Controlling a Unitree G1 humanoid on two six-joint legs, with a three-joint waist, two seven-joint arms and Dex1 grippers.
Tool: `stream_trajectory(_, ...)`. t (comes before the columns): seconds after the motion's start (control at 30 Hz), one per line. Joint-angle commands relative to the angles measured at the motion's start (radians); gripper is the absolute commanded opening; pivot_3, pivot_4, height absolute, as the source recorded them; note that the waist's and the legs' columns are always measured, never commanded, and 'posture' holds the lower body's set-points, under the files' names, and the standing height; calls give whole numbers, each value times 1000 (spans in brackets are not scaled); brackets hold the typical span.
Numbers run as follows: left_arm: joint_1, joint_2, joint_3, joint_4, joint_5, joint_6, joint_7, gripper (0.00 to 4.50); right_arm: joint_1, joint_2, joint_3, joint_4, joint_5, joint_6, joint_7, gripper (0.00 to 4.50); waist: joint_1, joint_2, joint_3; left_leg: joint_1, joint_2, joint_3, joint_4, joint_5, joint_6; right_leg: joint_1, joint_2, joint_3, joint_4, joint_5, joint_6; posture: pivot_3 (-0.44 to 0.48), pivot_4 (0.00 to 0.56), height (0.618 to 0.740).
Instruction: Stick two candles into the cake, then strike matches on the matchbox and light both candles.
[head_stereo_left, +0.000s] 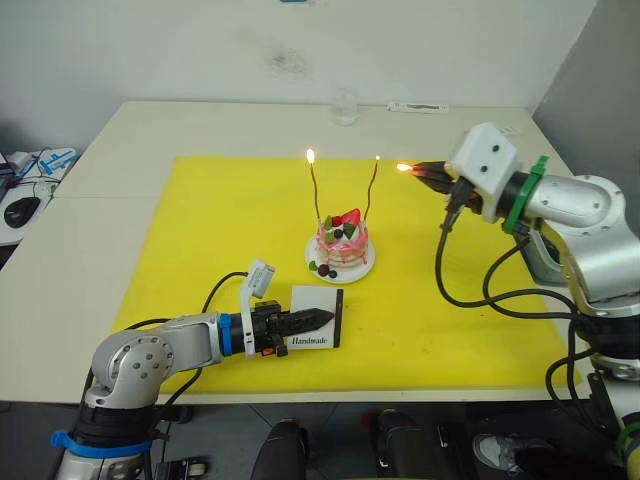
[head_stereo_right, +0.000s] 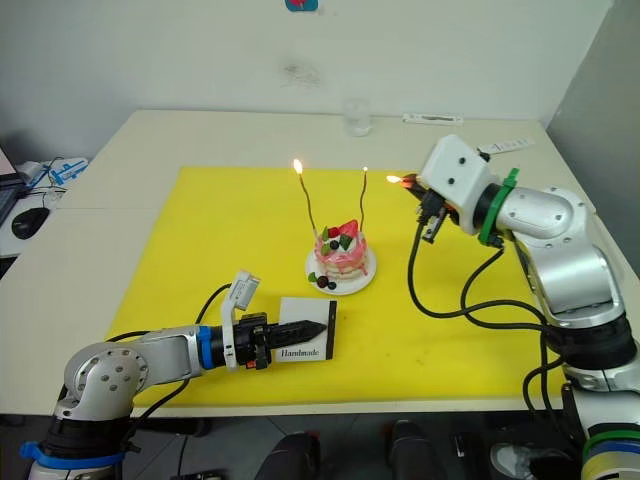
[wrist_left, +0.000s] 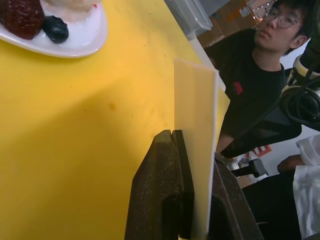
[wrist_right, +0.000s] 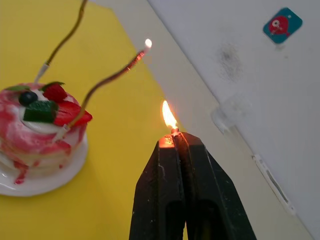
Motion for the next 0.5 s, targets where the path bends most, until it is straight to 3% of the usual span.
stream_trajectory(0.03,-21,-17,15,-14,-34,4,6,0,65,-57,-110,-59,-8,37,-34,50,3,0,0,0,0,0,0,0,0,0,0,-1,0,0,0,0,150,740)
stream_trajectory(0.33,-61,-86,-18,-12,-47,16,25,0,256,-128,-344,-28,-51,126,-178,50,1,0,0,0,0,1,1,0,0,0,0,1,0,-1,2,0,150,740)
stream_trajectory(0.5,-96,-142,-50,10,-30,9,31,0,306,-112,-461,40,-34,207,-245,50,1,0,0,1,-1,1,1,0,0,1,0,2,0,-1,2,0,150,740)
